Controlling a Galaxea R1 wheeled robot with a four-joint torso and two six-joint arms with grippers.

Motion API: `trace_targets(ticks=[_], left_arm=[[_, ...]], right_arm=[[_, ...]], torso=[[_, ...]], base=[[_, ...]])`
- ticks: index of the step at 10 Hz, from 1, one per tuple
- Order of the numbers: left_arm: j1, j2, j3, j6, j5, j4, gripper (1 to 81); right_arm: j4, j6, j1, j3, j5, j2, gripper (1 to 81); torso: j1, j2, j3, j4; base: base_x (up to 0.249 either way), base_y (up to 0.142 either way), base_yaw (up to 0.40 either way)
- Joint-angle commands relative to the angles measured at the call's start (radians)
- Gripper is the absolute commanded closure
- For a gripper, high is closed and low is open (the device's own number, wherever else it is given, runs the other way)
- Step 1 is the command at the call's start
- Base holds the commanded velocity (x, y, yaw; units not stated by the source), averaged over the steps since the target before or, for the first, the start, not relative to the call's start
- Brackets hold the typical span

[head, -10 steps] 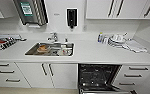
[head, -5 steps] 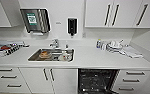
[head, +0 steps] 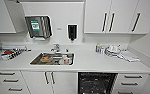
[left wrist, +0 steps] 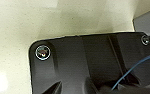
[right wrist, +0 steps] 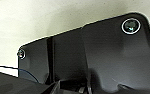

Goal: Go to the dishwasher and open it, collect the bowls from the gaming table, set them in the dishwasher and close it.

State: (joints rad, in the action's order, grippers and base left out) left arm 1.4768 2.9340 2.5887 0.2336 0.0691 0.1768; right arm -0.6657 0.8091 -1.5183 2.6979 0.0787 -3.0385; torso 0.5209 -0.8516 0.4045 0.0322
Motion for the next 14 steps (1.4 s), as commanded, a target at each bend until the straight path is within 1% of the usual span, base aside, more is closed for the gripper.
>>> trace_targets(ticks=[1,5,6,7,8,14], left_arm=[[-0.043,0.001,-0.001,0.003,-0.058,0.007,1.0],[-0.043,0.005,0.001,0.003,-0.058,0.007,1.0],[-0.043,0.005,0.001,0.003,-0.058,0.007,1.0],[-0.043,0.005,0.001,0.003,-0.058,0.007,1.0],[-0.042,0.005,0.001,0.003,-0.058,0.007,1.0],[-0.037,0.004,0.001,0.004,-0.058,0.007,1.0]], right_arm=[[-0.006,-0.001,0.040,-0.001,-0.040,-0.001,1.0],[-0.008,0.001,0.037,-0.001,-0.040,-0.002,1.0],[-0.008,0.001,0.037,-0.003,-0.040,-0.001,1.0],[-0.008,0.001,0.036,-0.001,-0.039,-0.001,1.0],[-0.006,0.001,0.034,-0.001,-0.040,-0.001,1.0],[-0.006,0.001,0.028,-0.001,-0.039,-0.001,1.0]], torso=[[-0.063,0.098,0.000,0.000],[-0.151,0.233,-0.002,0.000],[-0.175,0.269,-0.063,0.000],[-0.192,0.297,-0.066,0.000],[-0.209,0.324,-0.082,0.000],[-0.343,0.527,-0.203,0.000]], base=[[0.000,0.000,0.000],[0.000,0.000,0.000],[0.000,0.000,0.000],[0.000,0.000,0.000],[0.000,0.000,0.000],[0.000,0.000,0.000]])
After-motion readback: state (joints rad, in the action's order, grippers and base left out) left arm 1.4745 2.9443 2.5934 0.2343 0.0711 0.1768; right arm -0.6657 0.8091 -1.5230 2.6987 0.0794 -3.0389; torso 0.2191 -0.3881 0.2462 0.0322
